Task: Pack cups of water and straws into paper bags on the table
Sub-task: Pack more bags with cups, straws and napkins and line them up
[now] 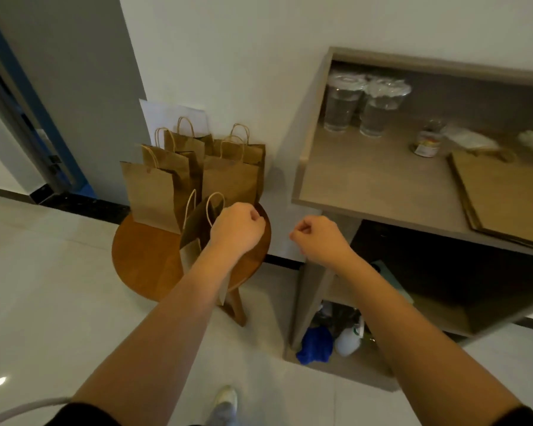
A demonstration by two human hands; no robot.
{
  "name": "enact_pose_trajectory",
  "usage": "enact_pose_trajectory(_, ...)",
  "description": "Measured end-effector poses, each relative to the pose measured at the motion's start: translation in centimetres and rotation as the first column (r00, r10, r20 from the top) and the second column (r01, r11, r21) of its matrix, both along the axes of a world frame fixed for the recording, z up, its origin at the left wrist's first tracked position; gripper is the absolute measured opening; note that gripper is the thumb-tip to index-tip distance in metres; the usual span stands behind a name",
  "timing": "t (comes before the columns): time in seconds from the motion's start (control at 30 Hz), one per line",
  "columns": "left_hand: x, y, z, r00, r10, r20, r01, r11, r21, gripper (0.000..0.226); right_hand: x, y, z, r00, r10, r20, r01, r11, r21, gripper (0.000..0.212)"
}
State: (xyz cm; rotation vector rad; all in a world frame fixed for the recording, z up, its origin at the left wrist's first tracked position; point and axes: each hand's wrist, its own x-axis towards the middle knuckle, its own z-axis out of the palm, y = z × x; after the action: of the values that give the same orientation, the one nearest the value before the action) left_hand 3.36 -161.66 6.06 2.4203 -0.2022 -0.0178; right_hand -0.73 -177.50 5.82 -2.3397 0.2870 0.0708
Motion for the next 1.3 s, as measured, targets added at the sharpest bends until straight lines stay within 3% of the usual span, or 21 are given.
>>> enact_pose_trajectory(0.23,1.7,-7.5,6.6,0.970,-0.163,0.179,0.184,0.977,-0.111,0.022,0.2,-6.5,5.8,0.987,-0.052,0.153,0.062,0.996,-0.061,0.006)
enact_pose_trajectory(0.4,5.6,-13.6,10.3,0.910,-0.312,0.272,0.337,0.940,-0.050,0.018,4.3,-10.7,8.9,0.962,-0.103,0.254,0.141,0.980,-0.138,0.008)
enact_pose_trajectory(0.53,10.0,-18.6,11.9,0.888,-0.331,0.320,0.340,0.940,0.030,0.015,9.2,-14.1,11.3,0.917,-0.197,0.348,0.260,0.954,-0.146,0.007)
enact_pose_trajectory(0.73,15.3,-24.2,11.3,0.933,-0.287,0.217,0.307,0.949,-0.065,0.015,15.1,-19.1,13.0,0.871,-0.267,0.413,0.352,0.925,-0.144,0.011)
enact_pose_trajectory(0.93,18.9,-27.7,9.7,0.971,-0.223,0.086,0.233,0.963,-0.135,0.011,19.6,-22.0,12.9,0.855,-0.265,0.445,0.353,0.927,-0.126,0.038)
enact_pose_trajectory(1.1,20.6,-30.1,9.9,0.984,-0.143,0.109,0.157,0.977,-0.141,0.016,22.7,-23.5,12.6,0.887,-0.269,0.376,0.342,0.929,-0.142,0.059)
enact_pose_trajectory(1.3,22.4,-31.1,8.7,0.995,-0.092,0.031,0.095,0.989,-0.109,0.023,25.2,-25.4,11.2,0.920,-0.196,0.338,0.246,0.963,-0.111,0.071)
